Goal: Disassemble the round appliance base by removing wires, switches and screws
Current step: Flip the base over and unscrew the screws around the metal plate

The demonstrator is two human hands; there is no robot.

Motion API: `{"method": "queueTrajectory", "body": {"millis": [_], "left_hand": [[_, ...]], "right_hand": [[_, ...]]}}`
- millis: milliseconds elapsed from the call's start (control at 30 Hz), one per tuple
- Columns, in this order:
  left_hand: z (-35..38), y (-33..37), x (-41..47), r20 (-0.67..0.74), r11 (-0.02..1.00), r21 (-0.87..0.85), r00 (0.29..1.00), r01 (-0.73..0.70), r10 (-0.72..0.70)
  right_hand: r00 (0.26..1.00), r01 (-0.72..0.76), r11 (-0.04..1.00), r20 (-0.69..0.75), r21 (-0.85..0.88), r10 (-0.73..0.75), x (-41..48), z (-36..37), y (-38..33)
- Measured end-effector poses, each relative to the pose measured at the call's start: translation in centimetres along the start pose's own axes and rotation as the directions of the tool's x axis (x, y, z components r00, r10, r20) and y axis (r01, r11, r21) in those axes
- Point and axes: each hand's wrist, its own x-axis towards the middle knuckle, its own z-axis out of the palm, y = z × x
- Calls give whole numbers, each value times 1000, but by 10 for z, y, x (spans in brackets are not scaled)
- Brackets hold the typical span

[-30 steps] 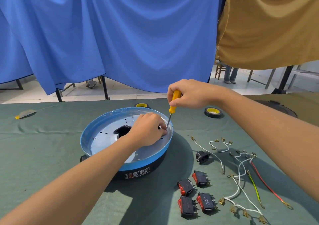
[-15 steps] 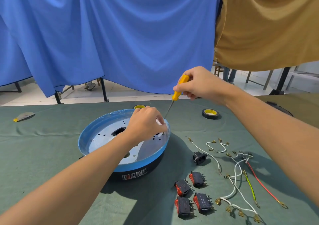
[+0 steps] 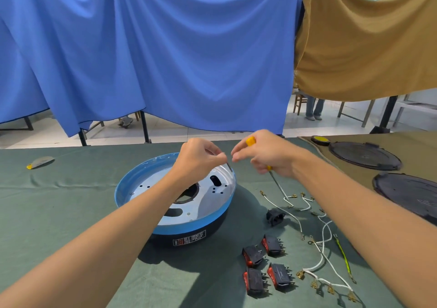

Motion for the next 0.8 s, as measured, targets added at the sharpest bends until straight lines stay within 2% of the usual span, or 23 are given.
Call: {"method": "queueTrajectory", "body": {"millis": [100,267,433,567,800], "left_hand": [[-1,0,-3,-4,997,-72,1000,12,-12],[3,-4,-3,12,984,-166,998,63,-62],[7,-29,-10,-17,992,24,992,126,-126],[6,-48,-12,-7,970,122,977,212,-213],[8,-57,-10,63,932,317,976,178,-208]], "right_hand": [[998,-15,999,53,49,13,-1,9,4],[999,-18,998,-30,54,20,6,16,9],[970,-179,963,-202,-203,138,21,13,28],[937,-326,876,-248,-355,248,36,21,52],[919,-363,802,-324,-474,225,46,46,69]]}}
